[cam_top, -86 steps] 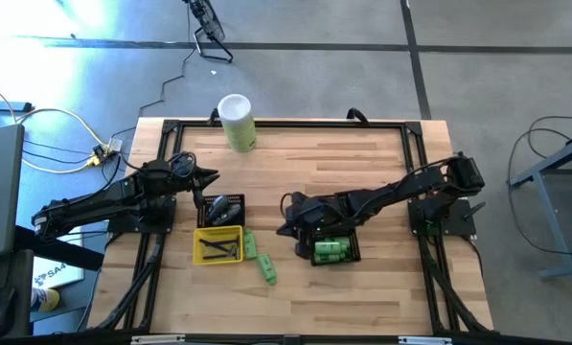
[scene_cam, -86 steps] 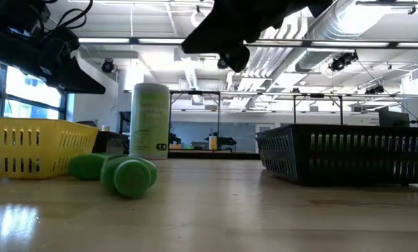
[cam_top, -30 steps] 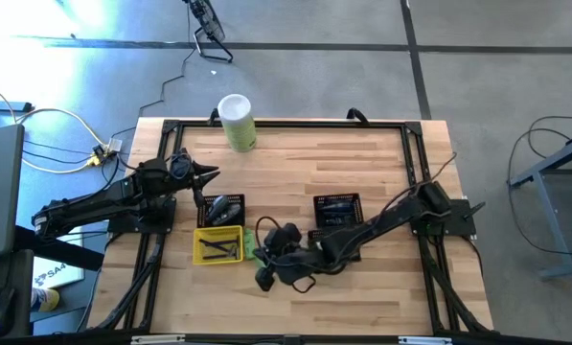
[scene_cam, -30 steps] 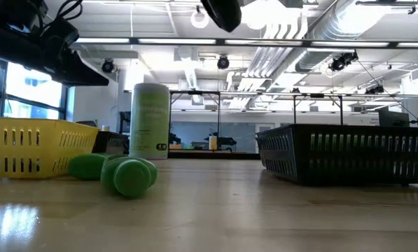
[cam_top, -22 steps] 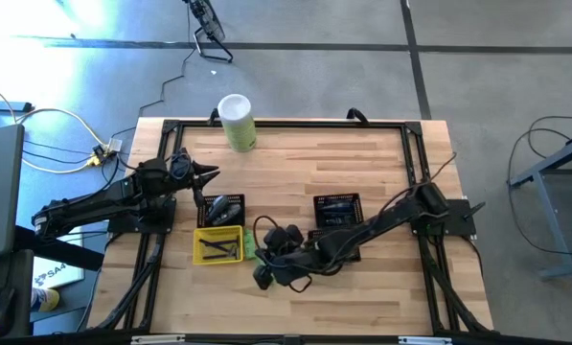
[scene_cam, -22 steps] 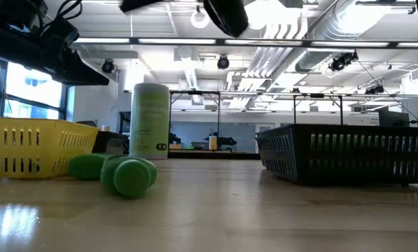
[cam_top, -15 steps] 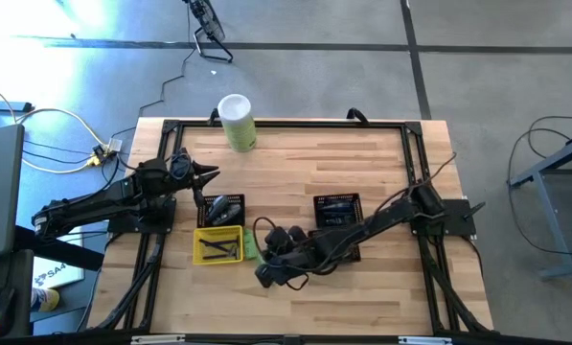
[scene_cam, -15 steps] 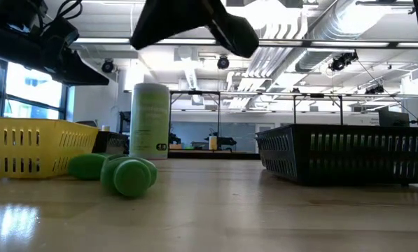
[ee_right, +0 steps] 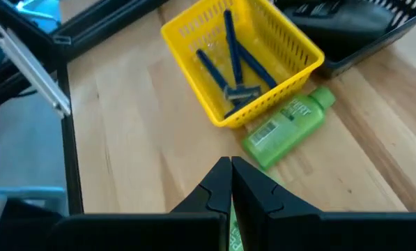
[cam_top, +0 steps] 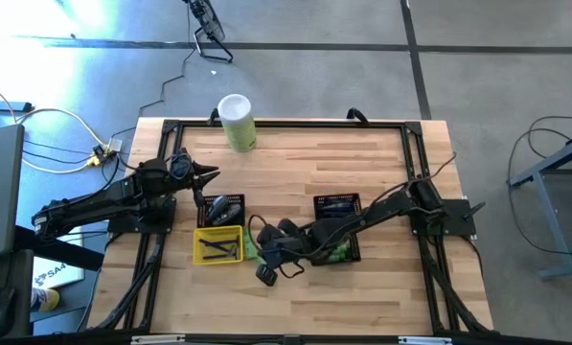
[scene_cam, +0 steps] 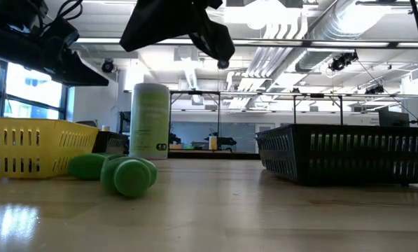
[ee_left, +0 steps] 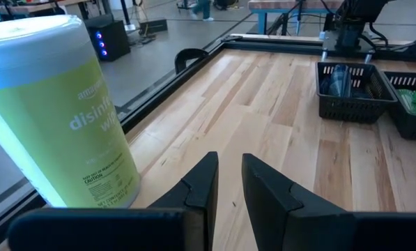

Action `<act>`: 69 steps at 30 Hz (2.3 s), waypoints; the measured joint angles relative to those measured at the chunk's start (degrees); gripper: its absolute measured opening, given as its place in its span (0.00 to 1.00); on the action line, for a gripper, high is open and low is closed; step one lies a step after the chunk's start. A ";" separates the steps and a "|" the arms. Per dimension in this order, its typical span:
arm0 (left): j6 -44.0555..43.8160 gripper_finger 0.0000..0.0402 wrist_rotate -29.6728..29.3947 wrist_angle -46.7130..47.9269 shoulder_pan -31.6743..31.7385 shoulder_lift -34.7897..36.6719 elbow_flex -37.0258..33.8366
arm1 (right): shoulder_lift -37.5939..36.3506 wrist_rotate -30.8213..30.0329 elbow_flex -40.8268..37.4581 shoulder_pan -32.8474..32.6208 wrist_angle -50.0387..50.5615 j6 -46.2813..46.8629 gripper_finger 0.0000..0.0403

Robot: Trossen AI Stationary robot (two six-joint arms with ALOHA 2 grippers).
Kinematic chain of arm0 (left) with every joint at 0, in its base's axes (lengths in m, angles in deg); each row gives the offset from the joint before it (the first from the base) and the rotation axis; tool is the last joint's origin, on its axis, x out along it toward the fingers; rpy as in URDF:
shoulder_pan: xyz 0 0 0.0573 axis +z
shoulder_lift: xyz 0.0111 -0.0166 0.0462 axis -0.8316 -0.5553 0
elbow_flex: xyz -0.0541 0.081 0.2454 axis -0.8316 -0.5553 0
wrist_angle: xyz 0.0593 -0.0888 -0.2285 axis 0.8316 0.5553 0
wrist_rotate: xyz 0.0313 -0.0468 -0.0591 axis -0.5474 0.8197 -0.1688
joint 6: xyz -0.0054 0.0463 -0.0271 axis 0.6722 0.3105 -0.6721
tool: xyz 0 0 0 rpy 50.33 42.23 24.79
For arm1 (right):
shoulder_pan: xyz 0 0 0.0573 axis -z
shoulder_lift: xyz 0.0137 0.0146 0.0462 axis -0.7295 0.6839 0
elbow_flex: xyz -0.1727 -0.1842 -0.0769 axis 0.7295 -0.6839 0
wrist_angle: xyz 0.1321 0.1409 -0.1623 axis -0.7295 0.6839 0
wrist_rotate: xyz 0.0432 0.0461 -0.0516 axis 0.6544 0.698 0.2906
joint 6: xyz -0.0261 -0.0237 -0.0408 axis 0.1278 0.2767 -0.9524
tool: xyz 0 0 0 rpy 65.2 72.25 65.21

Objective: Pick & Place Travel size toiletries
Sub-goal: Put the green shampoo into the bottom right black bin

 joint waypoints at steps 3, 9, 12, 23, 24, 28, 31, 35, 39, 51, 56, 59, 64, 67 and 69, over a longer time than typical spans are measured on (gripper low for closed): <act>-0.02 0.16 0.00 0.00 -0.01 0.00 0.00 | 0.00 2.05 0.00 0.51 0.08 -0.12 0.01; -0.02 0.16 0.02 -0.02 -0.02 0.00 0.00 | 0.00 2.64 0.00 1.35 0.06 -0.39 0.01; -0.03 0.16 0.02 -0.04 -0.01 0.00 0.00 | 0.00 2.33 0.00 1.38 0.08 -0.40 0.02; -0.04 0.16 0.04 -0.04 -0.01 0.00 0.00 | -0.04 3.34 0.00 1.23 0.80 -0.40 0.43; -0.04 0.16 0.04 -0.04 0.00 0.00 0.00 | -0.06 3.31 0.00 1.23 0.78 -0.40 0.48; -0.04 0.16 0.04 -0.04 0.00 0.00 0.00 | -0.07 3.35 0.00 1.23 0.72 2.00 0.64; -0.04 0.16 0.04 -0.04 0.00 0.00 0.00 | -0.07 3.98 0.00 1.34 0.56 4.06 0.73; -0.04 0.16 0.04 -0.04 0.00 0.00 0.00 | -0.09 5.55 -0.02 1.36 0.54 1.65 0.79; -0.04 0.16 0.04 -0.07 -0.01 0.00 0.00 | -0.09 6.49 -0.02 1.36 0.56 1.24 0.79; -0.04 0.16 0.04 -0.07 0.00 0.00 0.00 | -0.09 5.91 -0.02 1.38 2.72 1.11 0.73; -0.04 0.16 0.04 -0.07 -0.02 0.00 0.00 | -0.11 3.98 -0.04 1.38 5.96 1.57 0.71; -0.04 0.16 0.04 -0.07 -0.01 0.00 0.00 | -0.11 2.07 -0.04 1.38 7.51 2.96 0.70; -0.04 0.16 0.04 -0.06 0.00 0.00 0.00 | -0.11 1.54 -0.04 1.38 7.88 3.06 0.70; -0.04 0.16 0.04 -0.07 -0.02 -0.01 0.00 | -0.11 0.39 -0.04 1.38 7.88 3.04 0.70; -0.04 0.16 0.04 -0.07 -0.01 0.00 0.00 | -0.11 -0.37 -0.04 1.38 7.88 3.06 0.70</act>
